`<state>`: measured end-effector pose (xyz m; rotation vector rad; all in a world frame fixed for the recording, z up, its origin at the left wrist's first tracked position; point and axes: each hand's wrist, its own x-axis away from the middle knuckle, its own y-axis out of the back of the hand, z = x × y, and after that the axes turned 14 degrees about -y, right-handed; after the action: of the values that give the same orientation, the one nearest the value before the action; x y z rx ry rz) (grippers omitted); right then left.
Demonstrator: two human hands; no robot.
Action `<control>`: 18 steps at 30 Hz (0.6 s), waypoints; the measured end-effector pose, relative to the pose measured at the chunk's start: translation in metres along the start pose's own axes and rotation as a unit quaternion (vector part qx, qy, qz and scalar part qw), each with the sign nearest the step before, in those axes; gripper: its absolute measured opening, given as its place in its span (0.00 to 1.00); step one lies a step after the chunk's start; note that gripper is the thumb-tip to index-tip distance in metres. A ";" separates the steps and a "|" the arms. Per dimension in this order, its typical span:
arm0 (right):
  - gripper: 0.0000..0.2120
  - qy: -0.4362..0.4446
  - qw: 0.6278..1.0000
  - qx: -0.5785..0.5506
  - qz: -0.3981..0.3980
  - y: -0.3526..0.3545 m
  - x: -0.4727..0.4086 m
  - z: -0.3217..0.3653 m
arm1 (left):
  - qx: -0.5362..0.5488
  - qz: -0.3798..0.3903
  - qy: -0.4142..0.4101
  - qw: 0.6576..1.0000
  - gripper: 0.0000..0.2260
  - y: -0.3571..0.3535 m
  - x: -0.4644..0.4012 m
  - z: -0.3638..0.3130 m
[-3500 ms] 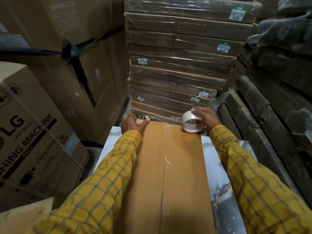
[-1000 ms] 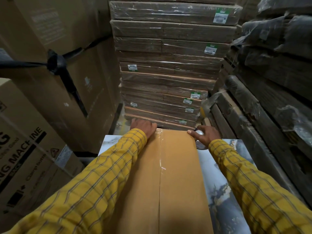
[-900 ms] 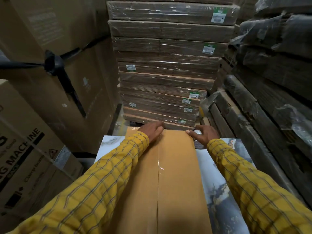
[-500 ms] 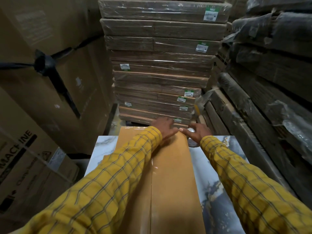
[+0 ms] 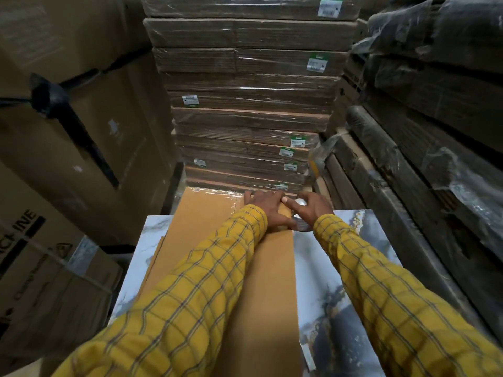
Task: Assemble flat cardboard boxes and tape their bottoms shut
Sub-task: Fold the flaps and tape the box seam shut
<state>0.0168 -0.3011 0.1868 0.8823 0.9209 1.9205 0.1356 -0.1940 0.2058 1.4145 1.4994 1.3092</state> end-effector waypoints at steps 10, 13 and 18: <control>0.32 -0.132 0.983 -0.047 -0.120 -0.019 0.038 -0.003 | -0.048 0.021 -0.131 0.990 0.41 0.009 -0.002 0.006; 0.33 -0.150 0.979 -0.058 -0.125 -0.017 0.046 -0.012 | -0.066 0.018 -0.143 0.987 0.44 0.004 -0.004 -0.006; 0.35 -0.178 0.975 -0.097 -0.085 0.001 0.041 -0.038 | -0.099 0.010 -0.175 0.980 0.34 0.003 -0.019 -0.035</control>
<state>-0.0325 -0.2762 0.1781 0.9581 0.5656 1.6047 0.1068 -0.2200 0.2152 1.4436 1.0952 1.1149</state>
